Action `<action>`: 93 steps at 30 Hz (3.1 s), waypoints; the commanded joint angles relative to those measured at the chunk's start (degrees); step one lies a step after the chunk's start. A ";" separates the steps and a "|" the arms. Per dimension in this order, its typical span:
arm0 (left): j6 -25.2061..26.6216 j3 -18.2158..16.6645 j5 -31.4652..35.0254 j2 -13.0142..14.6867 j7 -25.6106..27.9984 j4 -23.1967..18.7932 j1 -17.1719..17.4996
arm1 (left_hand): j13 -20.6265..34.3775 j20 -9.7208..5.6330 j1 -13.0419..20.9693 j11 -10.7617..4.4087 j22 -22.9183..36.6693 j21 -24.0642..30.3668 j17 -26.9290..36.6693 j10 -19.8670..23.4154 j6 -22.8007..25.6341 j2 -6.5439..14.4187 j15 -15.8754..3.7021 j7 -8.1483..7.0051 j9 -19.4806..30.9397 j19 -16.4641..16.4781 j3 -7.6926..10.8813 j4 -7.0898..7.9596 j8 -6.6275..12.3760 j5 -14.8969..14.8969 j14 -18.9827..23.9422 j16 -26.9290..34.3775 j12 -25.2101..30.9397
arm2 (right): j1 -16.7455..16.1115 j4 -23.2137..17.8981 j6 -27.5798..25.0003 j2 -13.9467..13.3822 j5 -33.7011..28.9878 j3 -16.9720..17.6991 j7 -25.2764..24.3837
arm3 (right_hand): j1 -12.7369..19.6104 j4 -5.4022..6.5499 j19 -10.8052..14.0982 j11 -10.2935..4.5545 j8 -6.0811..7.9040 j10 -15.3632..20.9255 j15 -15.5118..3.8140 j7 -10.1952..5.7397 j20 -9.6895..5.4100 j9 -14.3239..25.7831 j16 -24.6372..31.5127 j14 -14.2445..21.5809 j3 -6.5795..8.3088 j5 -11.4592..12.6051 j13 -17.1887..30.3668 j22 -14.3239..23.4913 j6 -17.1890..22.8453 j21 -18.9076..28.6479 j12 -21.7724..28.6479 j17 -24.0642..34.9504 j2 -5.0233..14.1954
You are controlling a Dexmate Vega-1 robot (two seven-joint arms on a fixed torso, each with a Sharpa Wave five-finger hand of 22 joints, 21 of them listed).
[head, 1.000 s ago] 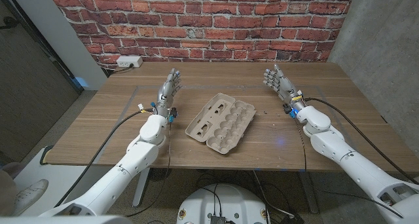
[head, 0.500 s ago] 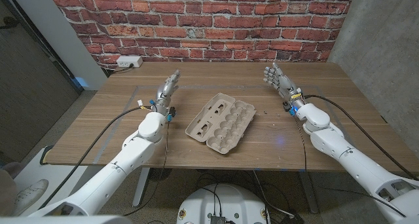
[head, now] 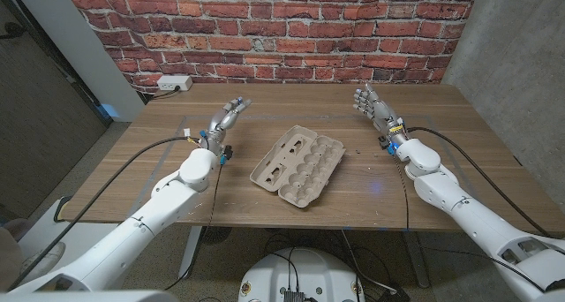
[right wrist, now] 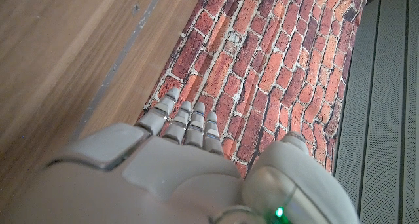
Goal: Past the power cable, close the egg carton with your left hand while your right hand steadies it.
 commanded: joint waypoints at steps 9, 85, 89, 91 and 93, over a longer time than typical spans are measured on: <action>1.98 -0.86 6.31 5.16 -0.09 -3.63 1.77 | 1.17 -0.16 1.82 -0.07 0.15 1.08 0.17 5.61 6.57 0.28 -0.35 0.87 1.67 -1.47 0.34 -0.95 3.18 0.39 0.92 1.86 2.43 | -0.17 0.75 0.97 2.35 -1.12 -0.80 -2.92 | 0.80 -0.51 -0.24 -0.11 0.18 -0.01 -0.19 -0.05 0.03 0.33 -0.10 -0.25 0.09 -0.05 0.27 0.13 -0.48 -0.15 -0.08 0.08 0.08; 23.72 15.08 31.40 4.95 -1.67 -9.03 -4.57 | 3.61 0.13 8.94 -2.61 -0.18 1.69 -0.14 8.37 -36.87 0.48 -0.43 -3.57 -0.14 0.23 1.95 -1.95 -1.35 0.01 2.71 1.78 2.36 | -1.79 -2.54 1.44 0.24 -3.09 0.29 -5.78 | 1.60 -1.40 -2.35 -1.27 -0.31 -3.36 -0.25 -0.57 0.89 0.37 -0.51 -3.21 0.12 -0.50 0.30 0.16 -3.77 -0.37 -0.62 0.11 0.36; 24.99 16.31 33.94 5.00 -1.57 -9.15 -4.80 | 3.42 -0.13 9.08 -2.96 -0.18 1.92 -0.18 9.75 -36.40 0.27 -0.93 -3.44 -0.19 0.95 1.89 -2.00 -1.08 0.03 3.83 2.10 2.72 | -2.33 -3.06 1.18 -0.09 -2.82 0.57 -5.96 | 1.64 -1.45 -2.63 -1.33 -0.25 -3.45 -0.33 -0.69 1.02 0.37 -0.60 -3.73 0.11 -0.52 0.30 0.16 -3.81 -0.42 -0.59 0.11 0.34; 26.05 16.00 33.27 4.67 -2.31 -9.70 -4.56 | 3.39 -0.16 9.11 -3.00 -0.19 1.91 -0.18 9.92 -36.41 0.23 -1.08 -3.49 -0.20 0.98 1.88 -2.02 -1.07 0.03 4.02 2.15 2.75 | -2.27 -2.85 1.58 -0.23 -2.99 0.51 -5.64 | 1.65 -1.47 -2.66 -1.32 -0.24 -3.46 -0.32 -0.71 1.00 0.37 -0.57 -3.76 0.11 -0.52 0.30 0.16 -3.82 -0.41 -0.58 0.11 0.33; 26.75 16.33 34.10 4.77 -2.48 -10.13 -4.73 | 3.31 -0.01 9.24 -2.84 -0.19 1.90 -0.20 9.81 -36.64 0.22 -0.92 -3.22 -0.22 1.00 1.91 -2.05 -1.15 0.05 3.98 2.08 2.63 | -2.43 -3.16 1.38 -0.36 -2.86 0.61 -5.68 | 1.65 -1.48 -2.69 -1.33 -0.24 -3.48 -0.29 -0.77 1.03 0.37 -0.54 -3.76 0.10 -0.53 0.30 0.16 -3.86 -0.40 -0.57 0.12 0.33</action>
